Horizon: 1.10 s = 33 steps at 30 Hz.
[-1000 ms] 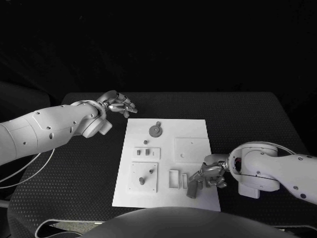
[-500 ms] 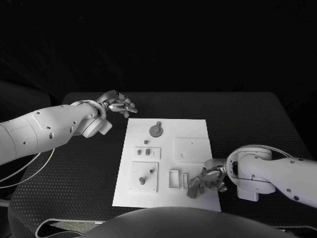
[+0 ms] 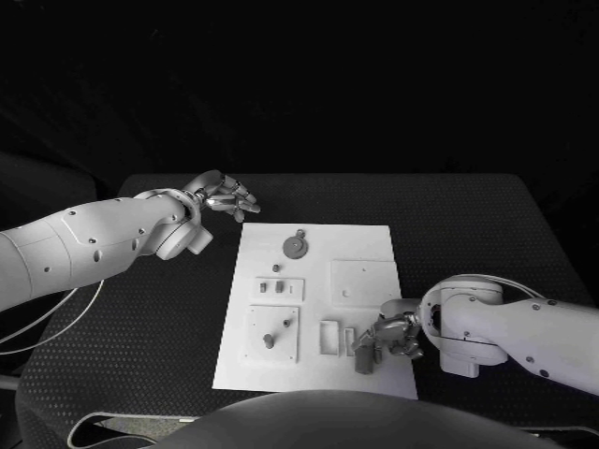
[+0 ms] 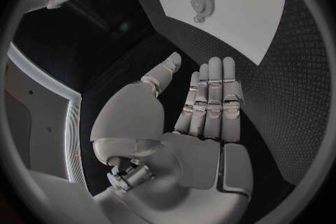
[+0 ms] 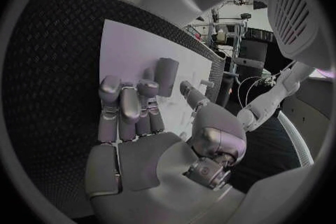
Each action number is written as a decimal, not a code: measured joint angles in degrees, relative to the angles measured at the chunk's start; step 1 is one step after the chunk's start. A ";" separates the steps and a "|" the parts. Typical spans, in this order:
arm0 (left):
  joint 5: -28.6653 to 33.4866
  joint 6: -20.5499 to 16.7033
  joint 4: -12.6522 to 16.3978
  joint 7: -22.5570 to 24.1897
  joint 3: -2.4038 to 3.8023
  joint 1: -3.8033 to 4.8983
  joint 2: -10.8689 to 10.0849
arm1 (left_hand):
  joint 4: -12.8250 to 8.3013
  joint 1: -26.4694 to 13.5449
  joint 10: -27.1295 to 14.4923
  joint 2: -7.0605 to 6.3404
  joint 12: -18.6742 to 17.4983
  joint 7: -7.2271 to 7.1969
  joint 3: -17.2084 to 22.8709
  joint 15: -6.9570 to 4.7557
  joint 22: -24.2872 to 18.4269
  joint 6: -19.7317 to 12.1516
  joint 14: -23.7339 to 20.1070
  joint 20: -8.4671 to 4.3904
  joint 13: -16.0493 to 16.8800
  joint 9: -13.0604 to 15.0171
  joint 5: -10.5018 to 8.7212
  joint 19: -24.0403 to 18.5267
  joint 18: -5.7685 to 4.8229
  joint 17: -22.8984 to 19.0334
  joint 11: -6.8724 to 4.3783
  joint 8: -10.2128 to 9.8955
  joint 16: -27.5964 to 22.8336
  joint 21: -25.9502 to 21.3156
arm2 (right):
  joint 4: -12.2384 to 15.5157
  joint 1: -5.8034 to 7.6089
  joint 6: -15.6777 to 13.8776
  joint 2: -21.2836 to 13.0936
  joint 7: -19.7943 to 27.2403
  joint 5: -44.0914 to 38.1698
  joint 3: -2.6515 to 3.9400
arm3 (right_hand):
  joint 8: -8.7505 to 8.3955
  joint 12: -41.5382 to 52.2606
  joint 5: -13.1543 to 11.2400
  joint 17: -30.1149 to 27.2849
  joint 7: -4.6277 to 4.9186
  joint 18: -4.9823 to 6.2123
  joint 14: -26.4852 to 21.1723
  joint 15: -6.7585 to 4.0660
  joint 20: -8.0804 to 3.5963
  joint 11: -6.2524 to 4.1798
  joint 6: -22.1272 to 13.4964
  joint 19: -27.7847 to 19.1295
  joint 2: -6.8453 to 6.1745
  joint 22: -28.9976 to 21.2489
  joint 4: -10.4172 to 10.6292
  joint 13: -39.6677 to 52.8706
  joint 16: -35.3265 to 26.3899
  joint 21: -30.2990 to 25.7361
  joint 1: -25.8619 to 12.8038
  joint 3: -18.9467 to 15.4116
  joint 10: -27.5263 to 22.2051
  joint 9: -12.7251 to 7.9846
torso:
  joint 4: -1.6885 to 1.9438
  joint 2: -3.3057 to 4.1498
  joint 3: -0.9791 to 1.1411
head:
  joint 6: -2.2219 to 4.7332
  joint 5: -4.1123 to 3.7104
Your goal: Assemble the parts on the task board
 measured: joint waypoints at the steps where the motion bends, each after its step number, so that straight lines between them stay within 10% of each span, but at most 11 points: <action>1: 0.00 0.00 0.00 0.00 0.00 0.00 0.00 | 0.00 0.00 0.00 0.00 0.00 0.00 0.00 0.00 0.00 0.00 0.00 0.00 -0.03 0.00 0.00 0.00 0.00 0.04 0.00 0.00 0.00 0.00 | -0.08 -0.10 -0.03 0.12 0.00 -0.23 0.05 | -0.15 0.00 0.00 -0.01 0.00 0.00 0.00 0.00 0.00 0.11 0.00 0.00 0.00 0.00 0.00 0.00 0.00 0.00 0.00 0.00 -0.11 -0.02 | -0.01 -0.01 0.00 | 0.00 0.00; 19: 0.00 0.03 0.12 -0.04 -0.01 0.00 -0.09 | 0.00 0.00 0.00 0.00 0.00 0.00 0.00 0.00 0.04 0.00 0.00 0.00 -0.02 0.00 0.00 0.00 0.05 0.10 0.00 0.00 0.00 0.00 | -0.50 -0.54 -0.90 2.15 0.41 -5.43 0.22 | -0.35 0.06 0.00 -0.01 -0.01 0.00 0.00 0.00 -0.01 0.18 0.03 -0.21 1.69 0.04 -8.82 0.00 -0.22 0.00 6.07 2.17 -0.81 0.63 | -0.02 -0.02 -0.01 | 0.00 -0.06; 33: 0.01 0.10 0.35 -0.11 -0.01 0.00 -0.31 | 0.00 0.00 0.00 0.00 0.00 0.00 0.00 0.00 0.04 0.00 0.00 0.00 -0.02 0.00 0.00 0.00 0.40 0.22 0.00 0.00 -0.21 0.00 | -0.79 -0.98 -0.83 2.92 1.16 -9.22 0.38 | -0.13 0.23 -0.01 -0.22 -0.33 -0.03 0.09 -0.09 0.22 0.18 0.43 0.01 0.24 0.03 -9.09 -0.27 -0.44 0.02 12.92 1.48 -0.80 0.97 | -0.02 -0.03 -0.04 | 0.00 -0.07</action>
